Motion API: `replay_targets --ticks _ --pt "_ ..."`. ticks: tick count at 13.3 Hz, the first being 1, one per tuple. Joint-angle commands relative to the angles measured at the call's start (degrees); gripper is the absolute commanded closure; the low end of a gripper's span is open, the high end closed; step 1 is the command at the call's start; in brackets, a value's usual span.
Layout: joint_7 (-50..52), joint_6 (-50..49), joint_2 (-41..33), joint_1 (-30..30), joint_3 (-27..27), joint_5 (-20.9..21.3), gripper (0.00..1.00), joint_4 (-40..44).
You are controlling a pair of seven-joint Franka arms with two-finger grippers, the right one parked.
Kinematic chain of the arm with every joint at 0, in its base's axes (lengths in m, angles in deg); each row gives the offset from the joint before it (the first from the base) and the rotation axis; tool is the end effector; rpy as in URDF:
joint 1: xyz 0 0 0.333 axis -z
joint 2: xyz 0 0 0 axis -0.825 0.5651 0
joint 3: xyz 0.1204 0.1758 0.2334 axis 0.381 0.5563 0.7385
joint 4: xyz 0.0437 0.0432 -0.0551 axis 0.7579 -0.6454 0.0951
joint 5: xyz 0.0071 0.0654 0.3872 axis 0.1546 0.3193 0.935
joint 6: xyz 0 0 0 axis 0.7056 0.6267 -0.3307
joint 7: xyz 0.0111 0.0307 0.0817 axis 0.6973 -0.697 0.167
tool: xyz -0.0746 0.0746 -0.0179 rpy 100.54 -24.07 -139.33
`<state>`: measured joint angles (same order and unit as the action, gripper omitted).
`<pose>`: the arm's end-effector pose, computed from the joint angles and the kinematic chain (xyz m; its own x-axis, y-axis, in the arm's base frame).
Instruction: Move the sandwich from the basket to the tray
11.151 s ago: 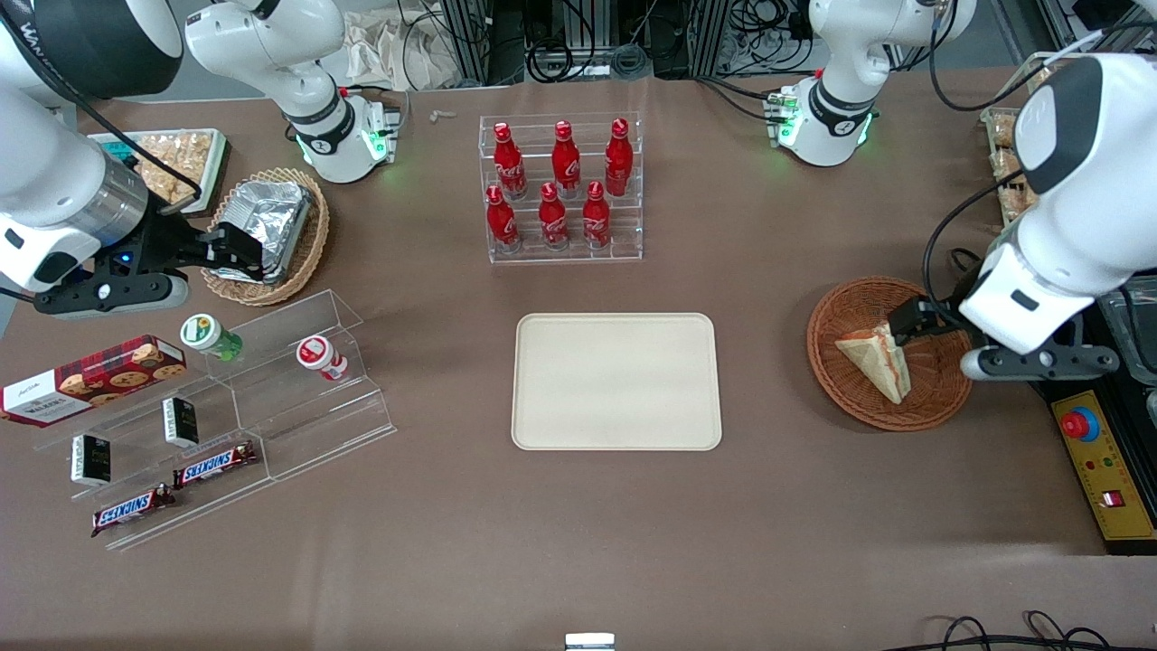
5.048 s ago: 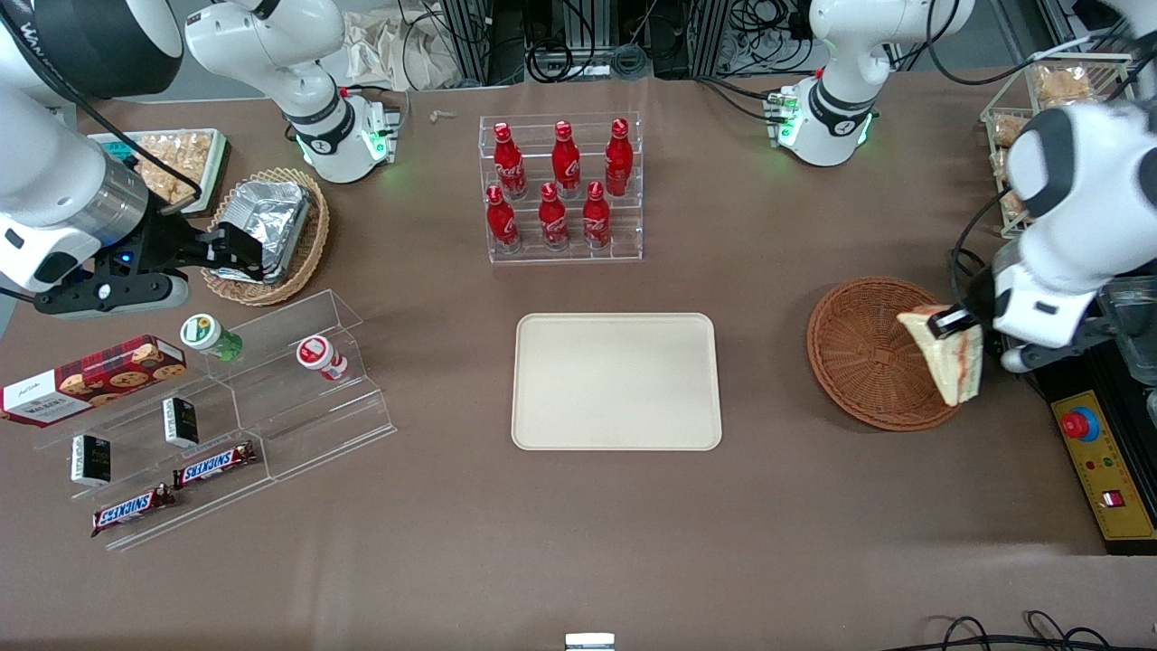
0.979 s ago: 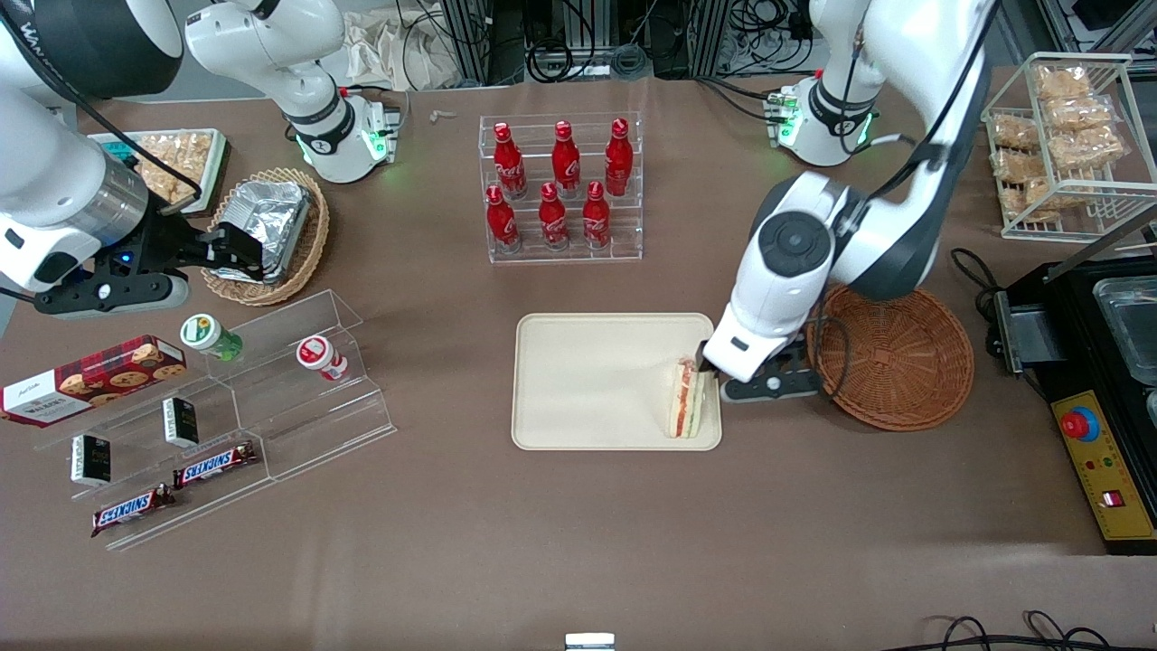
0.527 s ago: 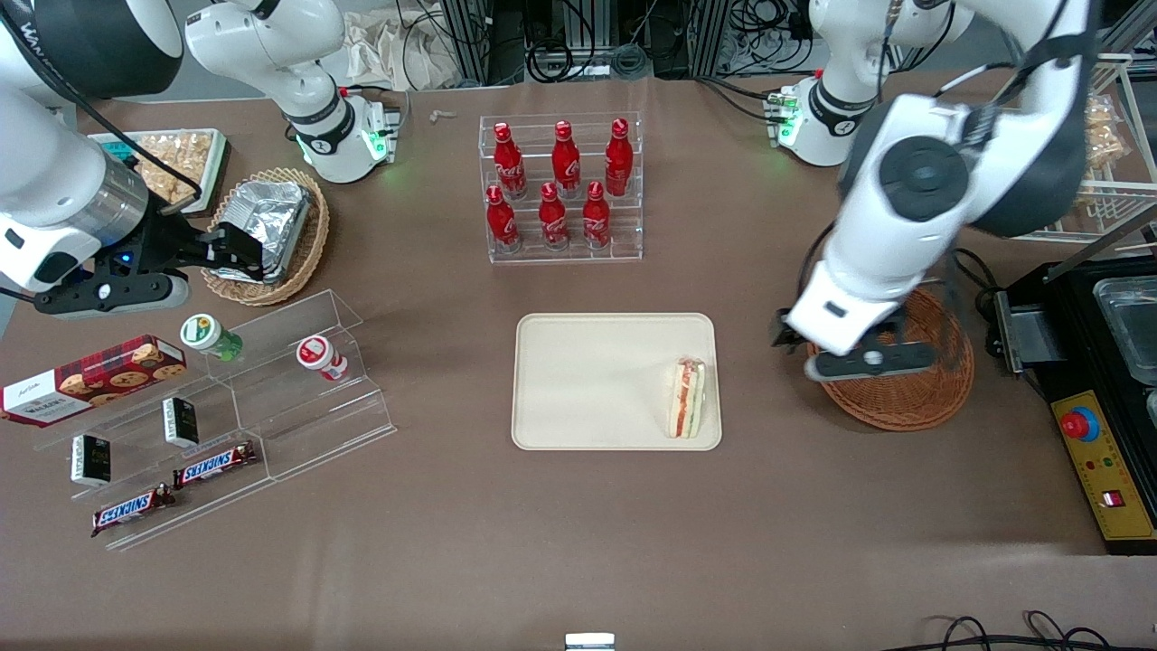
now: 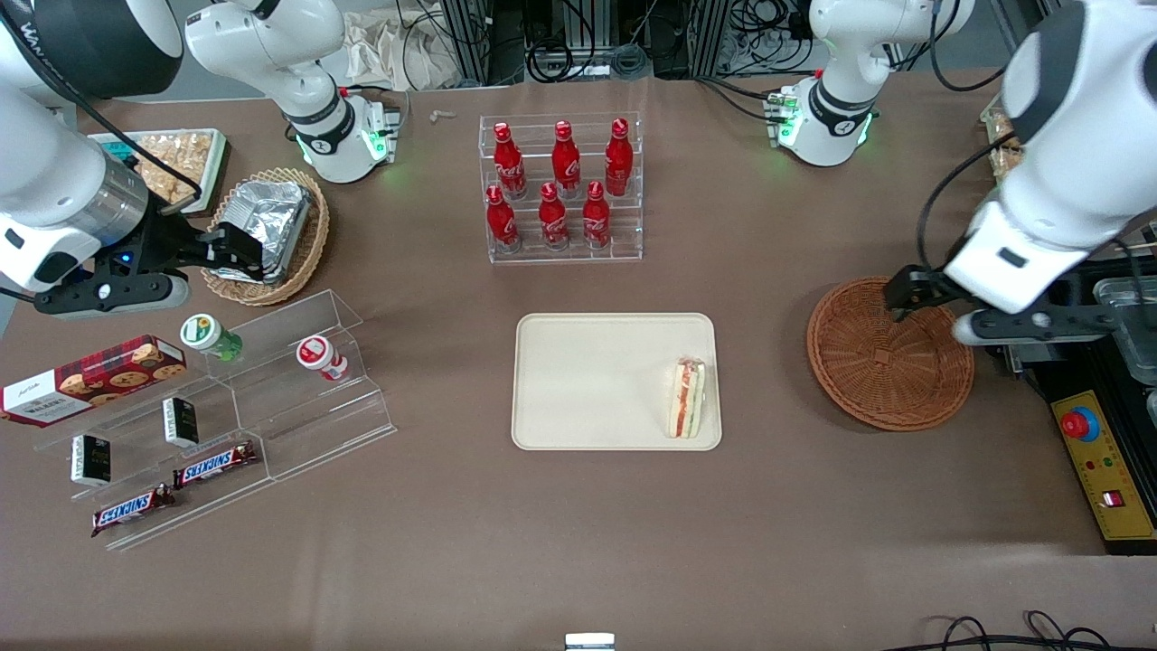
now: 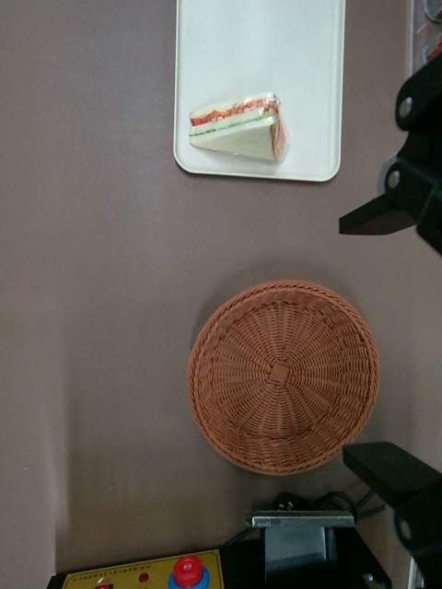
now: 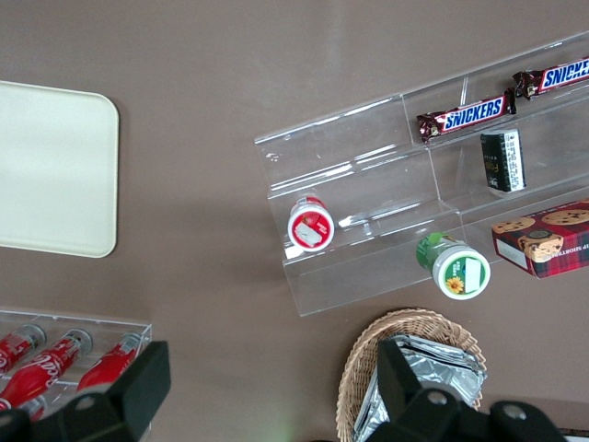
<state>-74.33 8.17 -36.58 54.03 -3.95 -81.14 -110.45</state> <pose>0.5856 -0.0969 0.5896 0.9994 0.0019 0.0353 0.0028 -0.9996 -0.0281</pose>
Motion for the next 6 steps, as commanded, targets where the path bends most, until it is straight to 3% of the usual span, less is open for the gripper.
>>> replay_targets --ticks 1,6 --pt "-3.4 -1.5 0.6 -3.6 -0.6 -1.5 0.0 1.2" --pt "-3.5 -1.6 1.0 -4.5 -0.5 -1.5 0.0 1.3"
